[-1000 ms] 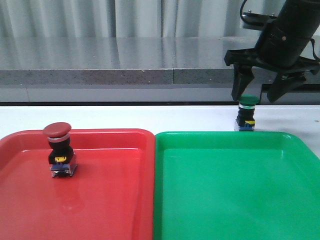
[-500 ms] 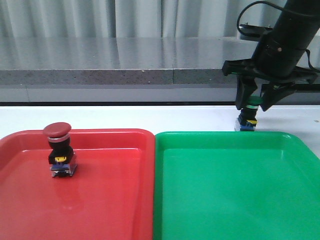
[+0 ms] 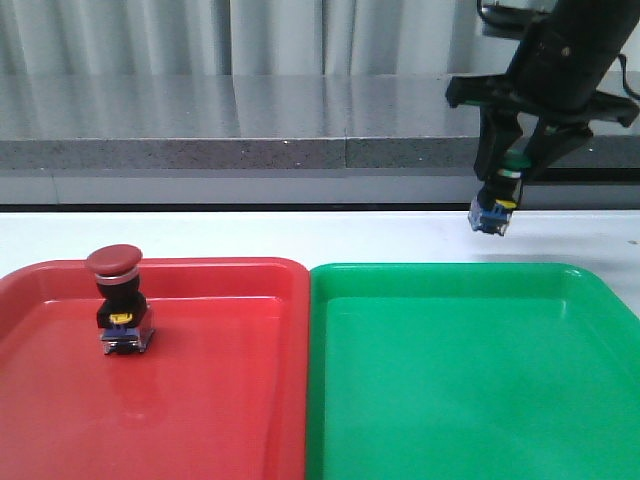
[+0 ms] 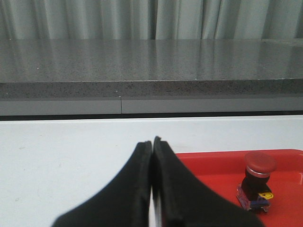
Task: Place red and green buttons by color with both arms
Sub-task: 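Close the right gripper on the green button and lift it, then carry the green button into the green tray and lower it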
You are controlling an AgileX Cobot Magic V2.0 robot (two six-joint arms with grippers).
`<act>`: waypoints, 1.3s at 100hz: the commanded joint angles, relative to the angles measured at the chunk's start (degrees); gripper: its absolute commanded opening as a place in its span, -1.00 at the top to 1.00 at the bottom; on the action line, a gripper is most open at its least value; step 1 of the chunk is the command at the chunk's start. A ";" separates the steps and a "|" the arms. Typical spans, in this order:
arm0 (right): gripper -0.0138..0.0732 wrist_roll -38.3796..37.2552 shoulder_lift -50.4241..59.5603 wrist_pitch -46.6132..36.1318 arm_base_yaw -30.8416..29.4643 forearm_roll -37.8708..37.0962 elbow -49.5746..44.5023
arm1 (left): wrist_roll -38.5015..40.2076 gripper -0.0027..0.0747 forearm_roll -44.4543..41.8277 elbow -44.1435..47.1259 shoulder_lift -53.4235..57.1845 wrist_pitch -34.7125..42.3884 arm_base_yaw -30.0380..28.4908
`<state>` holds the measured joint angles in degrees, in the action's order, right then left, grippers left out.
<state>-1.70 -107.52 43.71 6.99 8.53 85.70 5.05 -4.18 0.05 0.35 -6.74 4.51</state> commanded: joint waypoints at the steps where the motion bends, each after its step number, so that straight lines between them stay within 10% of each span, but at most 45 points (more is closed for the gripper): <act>1: 0.06 0.02 5.96 0.97 0.02 -0.22 2.08 | 0.33 0.98 0.17 2.43 1.71 4.86 -0.11; 130: 0.06 -3.01 18.69 -12.06 8.60 1.16 -24.29 | 0.33 0.98 0.17 2.43 1.71 4.86 -0.11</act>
<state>-4.50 -89.61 34.44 15.53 9.18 60.15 5.05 -4.18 0.05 0.35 -6.74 4.51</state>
